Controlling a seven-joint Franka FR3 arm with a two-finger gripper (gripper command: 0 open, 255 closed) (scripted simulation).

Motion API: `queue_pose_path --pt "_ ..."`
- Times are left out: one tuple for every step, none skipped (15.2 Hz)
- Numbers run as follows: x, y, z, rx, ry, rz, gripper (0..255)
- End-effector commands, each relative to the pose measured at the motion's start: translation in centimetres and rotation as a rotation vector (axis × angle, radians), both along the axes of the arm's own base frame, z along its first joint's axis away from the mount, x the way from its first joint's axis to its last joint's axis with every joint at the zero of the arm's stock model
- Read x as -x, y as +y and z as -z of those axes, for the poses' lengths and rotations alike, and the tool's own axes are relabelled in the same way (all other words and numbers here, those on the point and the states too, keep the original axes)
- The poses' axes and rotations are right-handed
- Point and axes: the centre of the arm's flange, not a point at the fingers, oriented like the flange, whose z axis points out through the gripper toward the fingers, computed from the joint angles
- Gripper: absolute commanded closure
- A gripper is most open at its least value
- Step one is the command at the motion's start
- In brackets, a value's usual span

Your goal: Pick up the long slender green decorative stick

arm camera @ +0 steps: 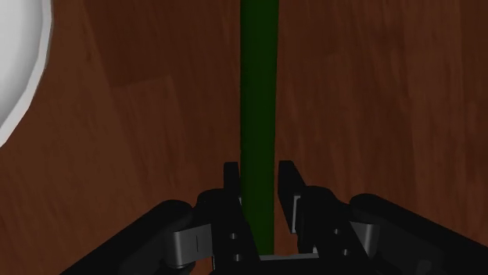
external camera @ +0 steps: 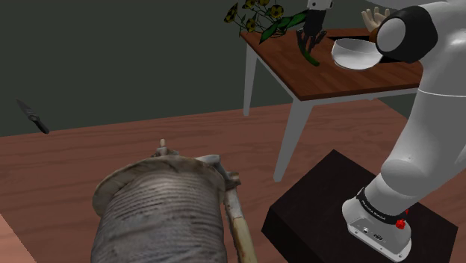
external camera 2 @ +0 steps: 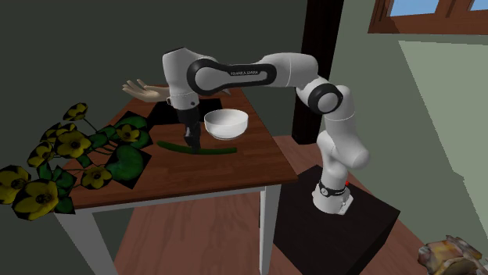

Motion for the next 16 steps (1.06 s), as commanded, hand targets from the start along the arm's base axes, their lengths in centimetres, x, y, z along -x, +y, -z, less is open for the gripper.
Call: queue_pose_path --pt "0.0 -0.1 -0.8 0.000 0.000 0.000 255" --pt "0.0 -0.1 -1.3 0.000 0.000 0.000 255" --pt "0.0 -0.1 -1.8 0.000 0.000 0.000 255" --pt "0.0 -0.1 -2.4 0.000 0.000 0.000 255" --pt "0.0 -0.1 -2.9 0.000 0.000 0.000 255" --pt "0.0 -0.1 -3.4 0.000 0.000 0.000 255" --pt "0.0 -0.1 -3.9 0.000 0.000 0.000 255" --pt "0.0 -0.1 -4.5 0.000 0.000 0.000 255" --pt "0.0 -0.1 -5.0 0.000 0.000 0.000 255" --pt "0.0 -0.1 -5.5 0.000 0.000 0.000 255" --pt "0.0 -0.1 -6.0 0.000 0.000 0.000 255" --pt "0.0 -0.1 -6.6 0.000 0.000 0.000 255" --pt "0.0 -0.1 -7.1 0.000 0.000 0.000 255" --pt "0.0 -0.1 -7.6 0.000 0.000 0.000 255" --pt "0.0 -0.1 -7.7 0.000 0.000 0.000 255" --pt "0.0 -0.1 -7.7 0.000 0.000 0.000 255"
